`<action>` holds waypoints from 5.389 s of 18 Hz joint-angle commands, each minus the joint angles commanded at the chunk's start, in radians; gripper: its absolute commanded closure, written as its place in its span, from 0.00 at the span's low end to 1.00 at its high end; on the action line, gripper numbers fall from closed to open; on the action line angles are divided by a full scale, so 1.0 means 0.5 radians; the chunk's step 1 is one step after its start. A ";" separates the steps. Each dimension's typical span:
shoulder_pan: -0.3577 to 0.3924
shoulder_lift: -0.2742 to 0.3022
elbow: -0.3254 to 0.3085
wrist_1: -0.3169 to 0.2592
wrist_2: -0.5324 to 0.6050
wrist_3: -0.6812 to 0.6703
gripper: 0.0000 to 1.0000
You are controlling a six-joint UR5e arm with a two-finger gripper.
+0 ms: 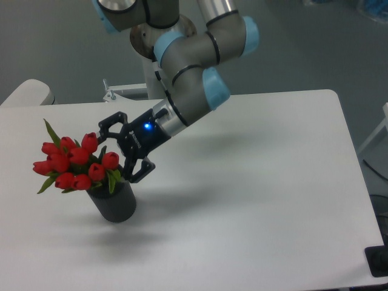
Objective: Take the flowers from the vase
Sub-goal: 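Close the gripper around the tulip stems just above the vase rim, then lift the gripped tulips upward out of the grey vase, then carry the tulip bouquet away from the vase and lower it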
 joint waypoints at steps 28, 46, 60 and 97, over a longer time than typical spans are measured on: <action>0.061 0.080 0.037 0.071 -0.439 -0.193 0.86; 0.202 0.107 0.291 0.067 -0.746 -0.567 0.86; 0.359 0.012 0.626 0.071 -0.795 -1.062 0.86; 0.423 -0.659 1.307 -0.344 2.094 0.226 0.97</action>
